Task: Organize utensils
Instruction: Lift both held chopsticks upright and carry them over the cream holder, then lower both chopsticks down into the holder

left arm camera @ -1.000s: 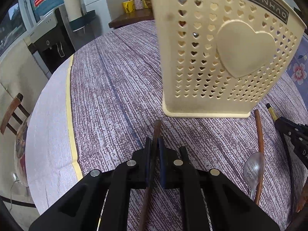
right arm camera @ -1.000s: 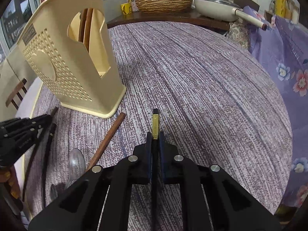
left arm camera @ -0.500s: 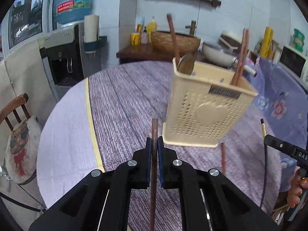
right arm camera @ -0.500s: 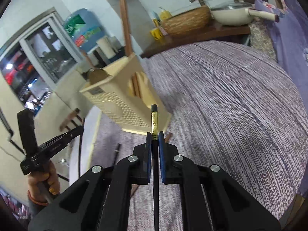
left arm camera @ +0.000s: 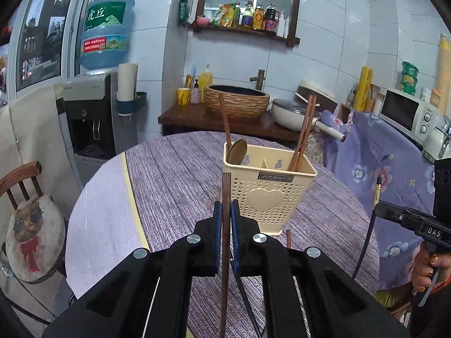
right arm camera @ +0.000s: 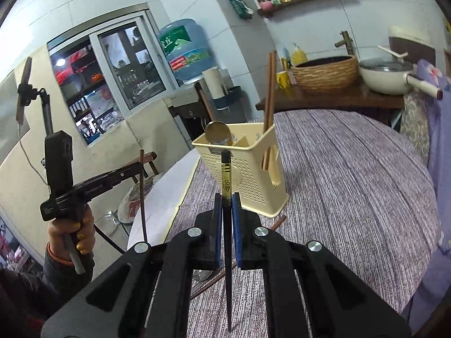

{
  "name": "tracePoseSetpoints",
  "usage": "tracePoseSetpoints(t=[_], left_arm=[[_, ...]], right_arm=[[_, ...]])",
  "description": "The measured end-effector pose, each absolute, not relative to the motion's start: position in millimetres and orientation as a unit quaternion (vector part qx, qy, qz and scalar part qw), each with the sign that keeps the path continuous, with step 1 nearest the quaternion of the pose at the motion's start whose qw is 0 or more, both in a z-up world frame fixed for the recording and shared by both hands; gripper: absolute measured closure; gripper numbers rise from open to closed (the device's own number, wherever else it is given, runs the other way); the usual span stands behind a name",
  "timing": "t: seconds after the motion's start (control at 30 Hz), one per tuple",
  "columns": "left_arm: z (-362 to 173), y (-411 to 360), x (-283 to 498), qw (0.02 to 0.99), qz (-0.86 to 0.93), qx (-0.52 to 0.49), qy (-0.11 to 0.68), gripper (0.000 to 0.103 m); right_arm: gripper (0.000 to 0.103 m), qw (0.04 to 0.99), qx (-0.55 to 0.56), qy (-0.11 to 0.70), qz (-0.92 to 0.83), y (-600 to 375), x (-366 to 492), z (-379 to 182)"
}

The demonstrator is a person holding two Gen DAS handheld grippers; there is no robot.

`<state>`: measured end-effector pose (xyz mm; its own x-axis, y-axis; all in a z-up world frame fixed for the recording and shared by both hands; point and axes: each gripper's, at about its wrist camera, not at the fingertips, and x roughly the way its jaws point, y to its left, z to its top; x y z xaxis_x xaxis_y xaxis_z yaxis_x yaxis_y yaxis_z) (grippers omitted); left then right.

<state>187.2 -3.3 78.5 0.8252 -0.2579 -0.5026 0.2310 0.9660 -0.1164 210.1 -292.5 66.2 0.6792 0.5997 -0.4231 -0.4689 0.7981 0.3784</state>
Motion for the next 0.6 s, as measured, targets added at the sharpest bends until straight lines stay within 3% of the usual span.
tracePoseSetpoints(t=[0.6], left_arm=[[101, 3, 184, 0.961, -0.137, -0.038, 0.239, 0.096]], right_arm=[[0.095, 0.911, 0.101, 0.248, 0.315, -280, 212, 93]])
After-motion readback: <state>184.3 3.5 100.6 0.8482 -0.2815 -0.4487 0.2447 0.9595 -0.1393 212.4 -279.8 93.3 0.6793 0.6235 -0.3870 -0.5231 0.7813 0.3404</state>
